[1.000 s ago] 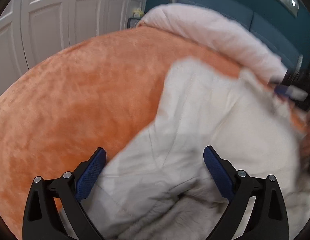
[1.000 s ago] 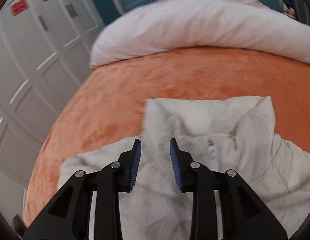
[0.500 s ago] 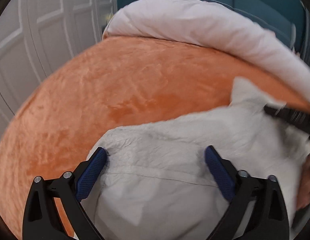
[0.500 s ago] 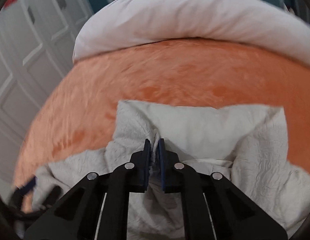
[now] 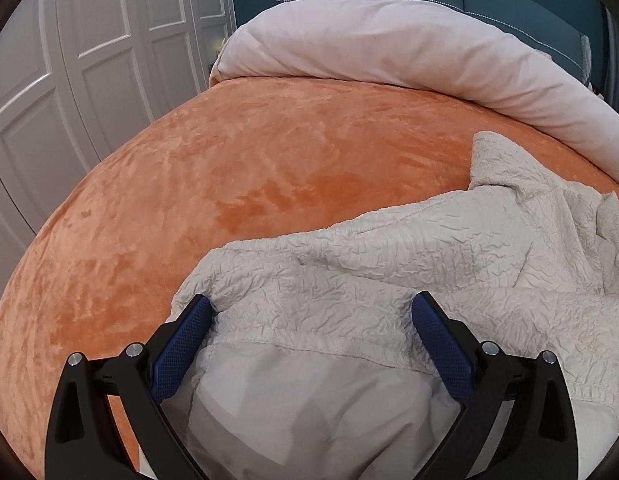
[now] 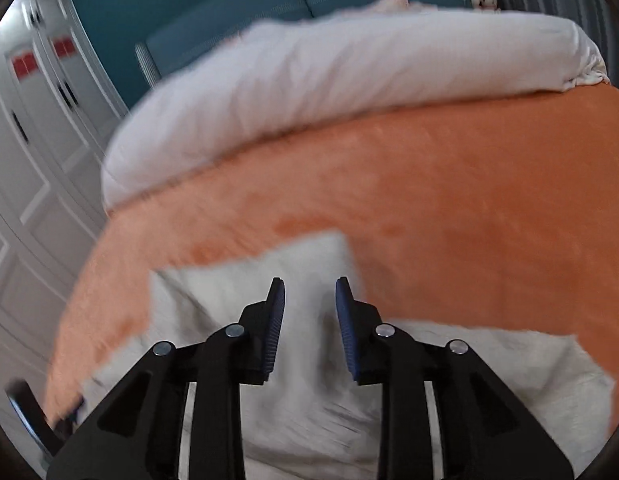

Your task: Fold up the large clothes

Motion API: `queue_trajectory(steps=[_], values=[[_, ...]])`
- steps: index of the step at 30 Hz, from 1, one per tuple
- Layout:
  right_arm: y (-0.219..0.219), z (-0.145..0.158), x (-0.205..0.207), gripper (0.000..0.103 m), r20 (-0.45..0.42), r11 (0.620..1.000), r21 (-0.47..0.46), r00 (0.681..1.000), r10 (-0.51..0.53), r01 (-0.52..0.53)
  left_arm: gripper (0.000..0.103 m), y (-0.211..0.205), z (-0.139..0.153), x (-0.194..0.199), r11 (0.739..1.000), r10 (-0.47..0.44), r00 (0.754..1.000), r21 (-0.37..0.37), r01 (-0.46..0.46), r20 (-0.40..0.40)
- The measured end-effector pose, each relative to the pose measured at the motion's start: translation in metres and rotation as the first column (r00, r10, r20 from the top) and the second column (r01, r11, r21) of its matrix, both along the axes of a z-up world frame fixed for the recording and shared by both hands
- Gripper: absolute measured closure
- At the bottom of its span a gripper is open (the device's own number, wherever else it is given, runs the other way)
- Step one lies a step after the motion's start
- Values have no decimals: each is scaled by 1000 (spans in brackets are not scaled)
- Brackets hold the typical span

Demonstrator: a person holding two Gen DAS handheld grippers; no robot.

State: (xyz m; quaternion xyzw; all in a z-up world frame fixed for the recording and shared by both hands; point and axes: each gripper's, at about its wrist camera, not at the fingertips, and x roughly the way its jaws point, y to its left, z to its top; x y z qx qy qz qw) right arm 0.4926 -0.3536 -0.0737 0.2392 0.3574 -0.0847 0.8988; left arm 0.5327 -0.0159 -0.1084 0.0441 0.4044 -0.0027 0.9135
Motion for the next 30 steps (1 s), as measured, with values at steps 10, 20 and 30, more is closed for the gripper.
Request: queue_trajectory(steps=[10,20,30], values=[[26,-50,31,77,-135,989,-135,990,44,-62,5,-4,-6,0,999,11,1000,36,-11,1],[-21,-42,-64,79,-98,999,-36,995,-11,7,6,-4,24,-20,1000,5,1000,-20,-5,-16],[-2,7,-42,76,-60,995,-100,998,8,-14,6,-106,36,-47,986,-165,985,18,166,-42]])
